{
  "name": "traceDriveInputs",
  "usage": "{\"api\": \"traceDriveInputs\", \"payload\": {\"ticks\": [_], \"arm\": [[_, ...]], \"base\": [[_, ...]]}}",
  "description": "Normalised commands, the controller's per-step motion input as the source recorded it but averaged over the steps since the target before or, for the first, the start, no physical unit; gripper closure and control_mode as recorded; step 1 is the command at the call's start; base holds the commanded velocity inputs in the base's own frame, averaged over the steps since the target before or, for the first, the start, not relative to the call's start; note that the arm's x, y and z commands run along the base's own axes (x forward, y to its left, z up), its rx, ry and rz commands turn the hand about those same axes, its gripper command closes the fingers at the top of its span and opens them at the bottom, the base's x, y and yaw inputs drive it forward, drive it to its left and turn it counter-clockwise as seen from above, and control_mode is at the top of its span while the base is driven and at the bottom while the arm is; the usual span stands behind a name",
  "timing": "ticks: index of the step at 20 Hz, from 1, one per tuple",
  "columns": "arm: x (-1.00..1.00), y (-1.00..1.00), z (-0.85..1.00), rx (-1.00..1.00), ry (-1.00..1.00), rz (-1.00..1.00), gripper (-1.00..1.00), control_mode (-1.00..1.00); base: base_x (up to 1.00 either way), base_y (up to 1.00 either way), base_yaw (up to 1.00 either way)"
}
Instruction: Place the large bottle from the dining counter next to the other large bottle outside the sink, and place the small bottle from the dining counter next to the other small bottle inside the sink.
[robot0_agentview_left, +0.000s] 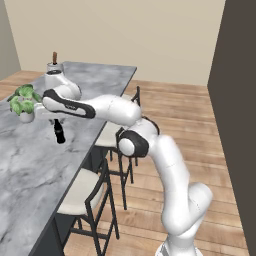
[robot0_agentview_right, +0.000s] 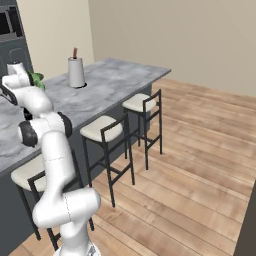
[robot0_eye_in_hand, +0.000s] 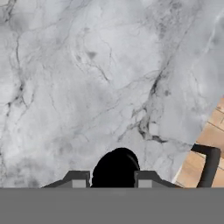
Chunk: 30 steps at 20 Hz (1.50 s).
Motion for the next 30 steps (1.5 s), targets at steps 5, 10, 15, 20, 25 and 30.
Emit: {"api": "traceDriveInputs", "payload": {"ticks": [5, 10, 15, 20, 25, 30], "arm": [[-0.97, -0.58, 0.31, 0.10, 0.00, 0.00, 1.00, -1.00], [-0.93, -0.65, 0.20, 0.11, -0.04, 0.00, 1.00, -1.00], [-1.00, -0.61, 0.16, 0.08, -0.10, 0.00, 1.00, -1.00], [-0.93, -0.54, 0.20, 0.06, -0.10, 0.00, 1.00, -1.00], [-0.62, -0.45, 0.22, 0.02, -0.07, 0.01, 1.00, -1.00], [-0.26, -0.31, 0.11, 0.01, -0.01, 0.00, 1.00, -1.00]], "base": [[0.00, 0.00, 0.00], [0.00, 0.00, 0.00], [0.00, 0.00, 0.00], [0.00, 0.00, 0.00], [0.00, 0.00, 0.00], [0.00, 0.00, 0.00]]}}
